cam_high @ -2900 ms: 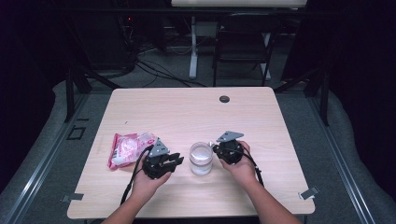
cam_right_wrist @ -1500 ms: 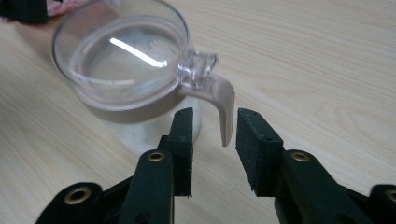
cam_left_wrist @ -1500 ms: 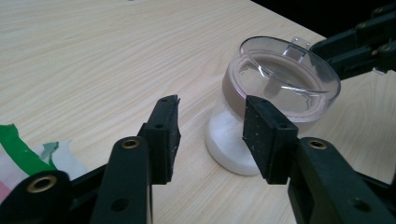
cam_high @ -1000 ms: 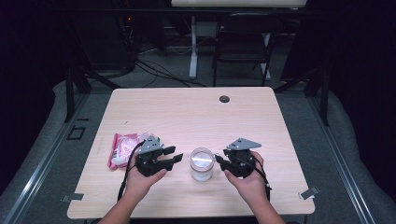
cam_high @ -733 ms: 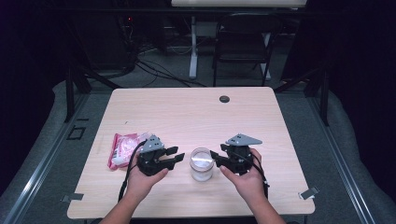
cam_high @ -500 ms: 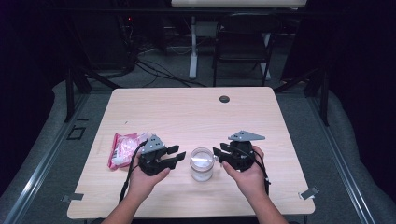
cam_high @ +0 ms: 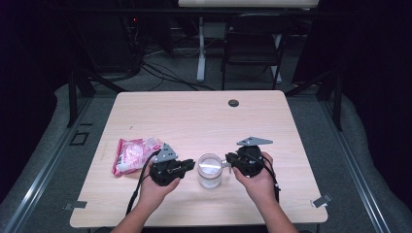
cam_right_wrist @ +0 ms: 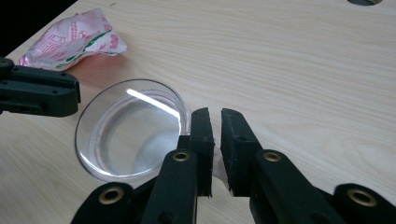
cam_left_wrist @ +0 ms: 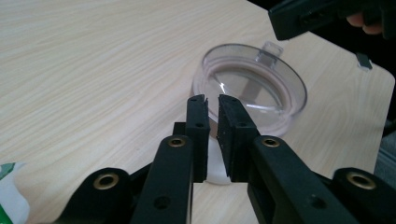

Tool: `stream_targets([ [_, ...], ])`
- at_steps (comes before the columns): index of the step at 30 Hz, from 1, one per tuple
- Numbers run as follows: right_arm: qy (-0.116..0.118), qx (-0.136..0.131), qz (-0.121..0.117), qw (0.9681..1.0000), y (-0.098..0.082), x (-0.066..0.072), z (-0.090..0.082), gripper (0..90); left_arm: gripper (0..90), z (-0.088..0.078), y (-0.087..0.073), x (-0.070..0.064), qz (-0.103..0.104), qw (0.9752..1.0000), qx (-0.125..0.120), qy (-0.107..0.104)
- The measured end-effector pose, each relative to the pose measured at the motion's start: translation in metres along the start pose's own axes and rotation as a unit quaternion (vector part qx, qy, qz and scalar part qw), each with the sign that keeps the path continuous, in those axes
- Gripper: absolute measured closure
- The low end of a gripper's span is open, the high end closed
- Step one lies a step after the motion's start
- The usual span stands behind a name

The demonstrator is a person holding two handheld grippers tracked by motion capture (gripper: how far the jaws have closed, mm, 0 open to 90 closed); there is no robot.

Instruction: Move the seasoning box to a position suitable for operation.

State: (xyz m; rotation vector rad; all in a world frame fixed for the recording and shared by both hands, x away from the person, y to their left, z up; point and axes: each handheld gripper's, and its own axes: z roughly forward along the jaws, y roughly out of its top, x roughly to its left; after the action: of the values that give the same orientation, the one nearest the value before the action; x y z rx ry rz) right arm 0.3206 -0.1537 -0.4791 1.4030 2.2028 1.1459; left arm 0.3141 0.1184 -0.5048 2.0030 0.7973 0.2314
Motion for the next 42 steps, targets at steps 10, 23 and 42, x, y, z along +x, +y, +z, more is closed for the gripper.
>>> stream_targets([
  [10, 0.002, 0.004, 0.010, 0.9999, -0.003, 0.001, 0.005, 84.2, 88.0, 0.008, -0.009, -0.005, 0.005, 0.9996, 0.024, -0.013],
  [23, 0.016, 0.003, 0.022, 0.9996, -0.005, -0.001, 0.004, 85.0, 90.0, 0.015, -0.014, -0.006, 0.006, 0.9990, 0.040, -0.018],
  [42, 0.020, -0.003, 0.022, 0.9995, -0.008, -0.001, 0.000, 82.4, 90.0, 0.009, -0.005, -0.009, -0.002, 0.9992, 0.015, -0.036],
])
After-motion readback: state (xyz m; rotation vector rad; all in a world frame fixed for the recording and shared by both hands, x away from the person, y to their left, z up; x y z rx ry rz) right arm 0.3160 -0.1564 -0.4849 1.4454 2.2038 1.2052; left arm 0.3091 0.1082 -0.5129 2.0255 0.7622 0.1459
